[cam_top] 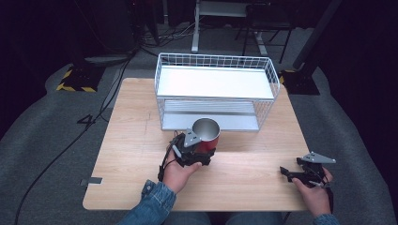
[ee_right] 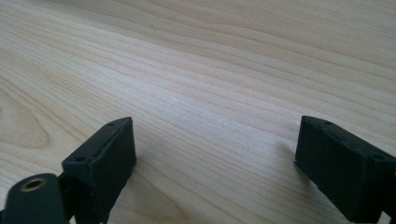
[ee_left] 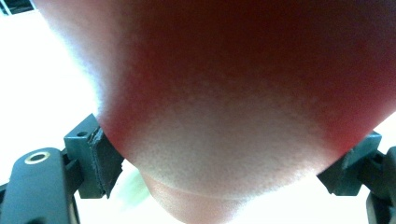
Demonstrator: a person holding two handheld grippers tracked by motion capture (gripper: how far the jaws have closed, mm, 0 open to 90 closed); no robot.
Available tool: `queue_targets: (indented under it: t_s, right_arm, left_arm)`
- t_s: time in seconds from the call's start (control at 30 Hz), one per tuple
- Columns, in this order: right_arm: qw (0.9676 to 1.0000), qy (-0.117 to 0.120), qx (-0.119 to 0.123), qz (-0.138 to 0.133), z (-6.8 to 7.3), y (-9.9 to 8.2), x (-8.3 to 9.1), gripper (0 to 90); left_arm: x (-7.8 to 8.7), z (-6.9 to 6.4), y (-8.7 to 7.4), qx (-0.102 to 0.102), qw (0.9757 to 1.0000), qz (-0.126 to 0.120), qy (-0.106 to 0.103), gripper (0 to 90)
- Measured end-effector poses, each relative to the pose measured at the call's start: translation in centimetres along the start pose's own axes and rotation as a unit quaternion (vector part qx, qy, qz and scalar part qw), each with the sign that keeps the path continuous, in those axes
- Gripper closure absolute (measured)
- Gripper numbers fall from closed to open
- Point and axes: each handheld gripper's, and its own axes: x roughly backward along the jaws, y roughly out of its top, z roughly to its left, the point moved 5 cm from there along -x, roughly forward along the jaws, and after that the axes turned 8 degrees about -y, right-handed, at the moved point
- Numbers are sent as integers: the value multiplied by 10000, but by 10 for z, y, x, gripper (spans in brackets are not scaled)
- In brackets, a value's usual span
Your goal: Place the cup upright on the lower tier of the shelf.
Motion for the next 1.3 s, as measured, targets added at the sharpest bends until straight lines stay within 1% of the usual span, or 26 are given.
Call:
queue_targets:
  t_s: [0.07, 0.1, 0.13, 0.17, 0.23, 0.3, 0.37, 0.4, 0.43, 0.47, 0.5, 0.53, 0.63, 0.67, 0.73, 0.77, 0.87, 0.93, 0.97, 1.0, 1.07, 1.13, 1.23, 1.3]
  right_arm:
    - [10000, 1, 0, 1, 0, 0, 0, 122]
    - [10000, 1, 0, 1, 0, 0, 0, 122]
    - [10000, 1, -1, 1, 0, 0, 0, 122]
    - [10000, 1, -1, 1, 0, 0, 0, 122]
    - [10000, 1, -2, 0, 0, 0, 0, 123]
    - [10000, 1, -1, 0, 0, 0, 0, 123]
    - [10000, 1, 0, 0, 0, 0, 0, 123]
    - [10000, 1, 0, 5, 0, 0, 0, 123]
    - [10000, 1, 1, 5, 0, 0, 0, 123]
    - [10000, 1, 1, 5, 0, 0, 0, 123]
    - [10000, 1, 2, 3, 0, 0, 0, 122]
    - [10000, 1, 2, 2, 0, 0, 0, 122]
    - [10000, 2, 2, 2, 0, 0, 0, 123]
    - [10000, 2, 3, 2, 0, 0, 0, 123]
    - [10000, 1, 2, 3, 0, 0, 0, 123]
    - [10000, 2, 3, 3, 0, 0, 0, 122]
    - [10000, 7, 2, 6, 0, 0, 0, 122]
    - [10000, 1, 0, 0, 0, 0, 0, 122]
    - [10000, 1, 2, 0, 0, 1, 0, 122]
    - [10000, 2, 1, 1, 0, 1, 0, 122]
    - [10000, 2, 2, 0, 0, 1, 0, 122]
    - [10000, 2, 2, 1, 0, 1, 0, 122]
    - [10000, 2, 2, 1, 0, 1, 0, 122]
    - [10000, 3, 3, 1, 0, 1, 0, 122]
  left_arm:
    - [-4, 6, 1, -20, 10000, -15, 96, 166]
    - [-4, 6, 1, -20, 10000, -15, 96, 166]
    - [-9, 12, 3, 7, 9999, -46, 146, 166]
    - [-9, 12, 3, 7, 9999, -46, 146, 166]
    - [-14, 20, 6, 106, 9998, -100, 157, 166]
    - [-21, 31, 8, 171, 9994, -109, 279, 167]
    - [-26, 36, 9, 261, 9992, -128, 289, 166]
    - [-28, 40, 10, 274, 9990, -122, 329, 167]
    - [-28, 40, 10, 274, 9990, -122, 329, 166]
    - [-31, 43, 11, 312, 9988, -138, 357, 166]
    - [-34, 45, 11, 310, 9986, -136, 405, 167]
    - [-38, 51, 13, 255, 9983, -110, 503, 167]
    - [-42, 55, 15, 270, 9981, -138, 529, 166]
    - [-47, 60, 18, 268, 9979, -171, 566, 166]
    - [-53, 65, 22, 278, 9968, -179, 725, 166]
    - [-55, 68, 24, 286, 9966, -175, 752, 166]
    - [-62, 74, 28, 394, 9956, -228, 814, 166]
    - [-63, 76, 29, 380, 9955, -216, 844, 166]
    - [-66, 77, 30, 410, 9950, -226, 885, 166]
    - [-70, 81, 31, 483, 9939, -232, 966, 166]
    - [-72, 82, 32, 518, 9936, -251, 976, 165]
    - [-77, 87, 34, 596, 9923, -326, 1036, 165]
    - [-81, 90, 36, 587, 9919, -366, 1068, 165]
    - [-85, 92, 38, 568, 9911, -399, 1133, 165]
